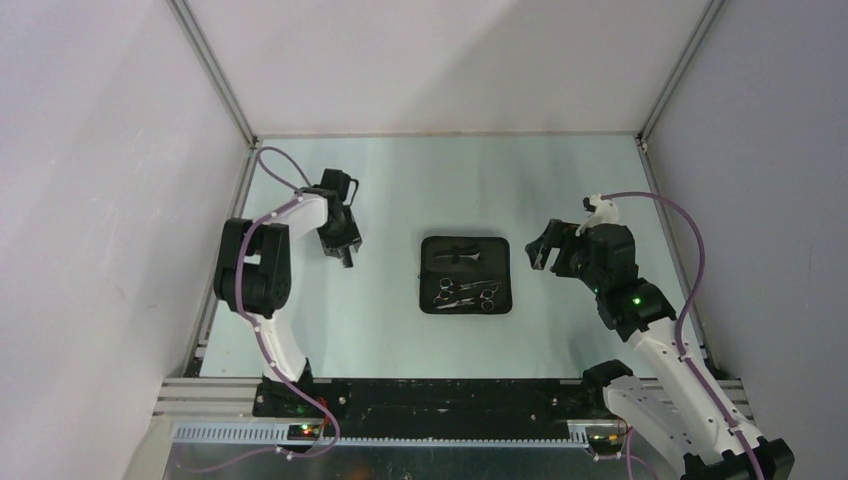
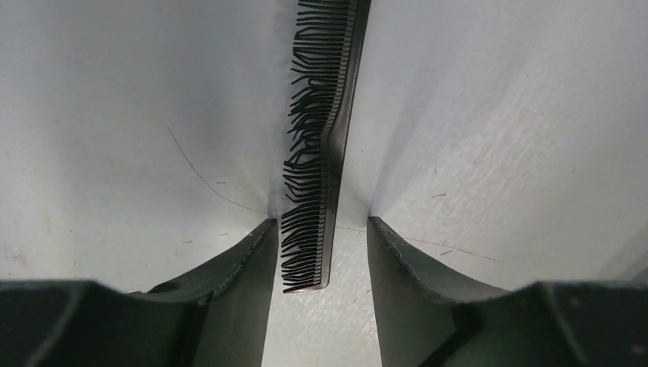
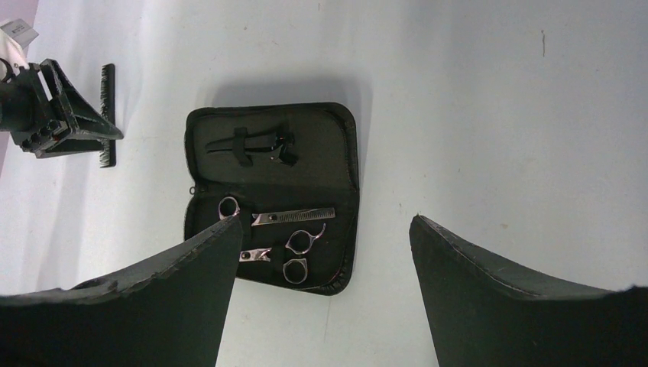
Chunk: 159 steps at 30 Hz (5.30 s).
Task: Sort the hair-cutting tools
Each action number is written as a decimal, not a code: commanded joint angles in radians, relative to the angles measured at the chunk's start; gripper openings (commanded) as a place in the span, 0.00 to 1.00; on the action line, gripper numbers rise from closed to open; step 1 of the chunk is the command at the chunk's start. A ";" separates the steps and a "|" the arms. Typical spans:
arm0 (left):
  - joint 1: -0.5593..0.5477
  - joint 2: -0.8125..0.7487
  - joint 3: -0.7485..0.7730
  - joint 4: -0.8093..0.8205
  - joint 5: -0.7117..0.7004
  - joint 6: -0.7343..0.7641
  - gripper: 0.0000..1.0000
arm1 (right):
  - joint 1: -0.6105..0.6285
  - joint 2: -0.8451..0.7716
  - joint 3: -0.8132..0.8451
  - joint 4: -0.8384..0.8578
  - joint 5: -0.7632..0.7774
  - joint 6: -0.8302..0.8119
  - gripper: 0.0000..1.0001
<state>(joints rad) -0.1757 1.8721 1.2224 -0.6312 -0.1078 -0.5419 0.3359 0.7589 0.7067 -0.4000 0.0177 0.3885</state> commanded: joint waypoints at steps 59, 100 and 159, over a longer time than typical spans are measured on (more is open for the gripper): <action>-0.789 -0.259 -0.175 0.403 -0.011 1.267 0.01 | -0.007 -0.019 0.000 -0.030 0.040 0.047 0.84; -0.470 -0.127 0.247 0.297 0.260 0.574 0.76 | 0.379 0.221 -0.163 0.018 0.014 0.190 0.53; -0.367 -0.429 -0.409 0.584 0.600 -0.025 0.59 | 0.220 0.902 0.219 0.325 -0.277 0.073 0.38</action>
<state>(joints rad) -0.5285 1.4334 0.7506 -0.0978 0.4522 -0.5232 0.5800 1.7756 0.9638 -0.0650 -0.2508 0.4694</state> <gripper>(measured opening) 0.583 0.328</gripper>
